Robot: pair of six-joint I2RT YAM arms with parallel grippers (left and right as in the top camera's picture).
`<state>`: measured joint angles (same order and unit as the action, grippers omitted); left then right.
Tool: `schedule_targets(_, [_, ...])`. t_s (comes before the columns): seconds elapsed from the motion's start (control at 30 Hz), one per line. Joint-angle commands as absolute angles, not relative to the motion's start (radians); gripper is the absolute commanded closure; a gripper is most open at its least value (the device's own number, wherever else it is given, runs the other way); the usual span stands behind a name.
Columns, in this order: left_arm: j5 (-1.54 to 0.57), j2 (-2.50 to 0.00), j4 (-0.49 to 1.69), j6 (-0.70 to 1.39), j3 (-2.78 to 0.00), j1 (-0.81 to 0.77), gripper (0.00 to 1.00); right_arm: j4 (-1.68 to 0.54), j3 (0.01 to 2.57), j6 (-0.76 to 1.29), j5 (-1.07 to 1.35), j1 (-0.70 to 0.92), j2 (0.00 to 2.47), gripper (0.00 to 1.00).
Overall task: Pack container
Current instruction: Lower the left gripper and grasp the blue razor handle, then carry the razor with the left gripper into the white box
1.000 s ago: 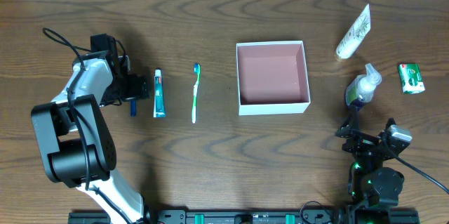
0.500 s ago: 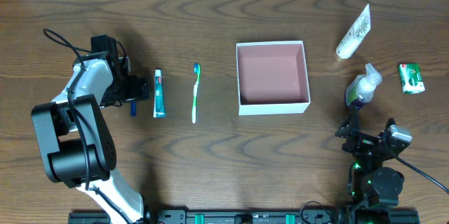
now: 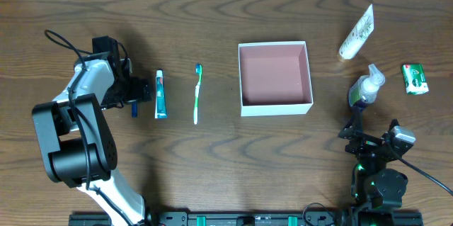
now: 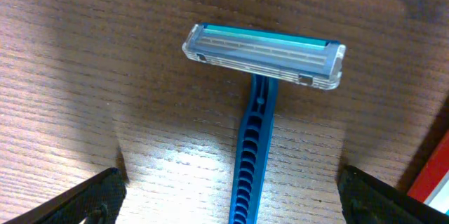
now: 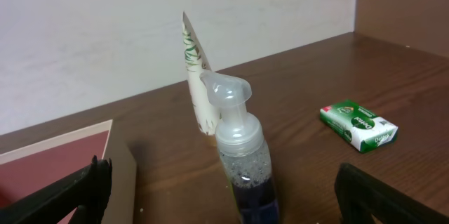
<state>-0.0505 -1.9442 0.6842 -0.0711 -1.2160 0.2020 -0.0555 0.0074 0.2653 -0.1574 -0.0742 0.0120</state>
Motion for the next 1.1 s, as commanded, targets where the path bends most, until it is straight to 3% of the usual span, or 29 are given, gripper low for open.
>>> schedule_targets(0.0, [-0.03,-1.992,0.694,-0.057,-1.201,0.202,0.02,-0.059,0.006,0.25,-0.165,-0.058,0.006,0.01])
schedule_targets(0.1, [-0.03,-1.992,0.695,-0.058,-1.201,0.202,0.01,-0.059,0.006,0.25,-0.165,-0.058,0.006,0.01])
schedule_targets(0.33, [-0.03,-1.992,0.694,-0.057,-1.205,0.202,0.5,-0.059,0.006,0.25,-0.164,-0.058,0.006,0.01])
schedule_targets(0.63, [-0.03,-1.99,0.694,-0.047,-1.223,0.202,0.9,-0.059,0.006,0.25,-0.164,-0.058,0.006,0.01])
schedule_targets(1.07, [-0.056,-1.883,0.756,0.007,-1.351,0.183,0.94,-0.059,0.006,0.25,-0.165,-0.058,0.006,0.01])
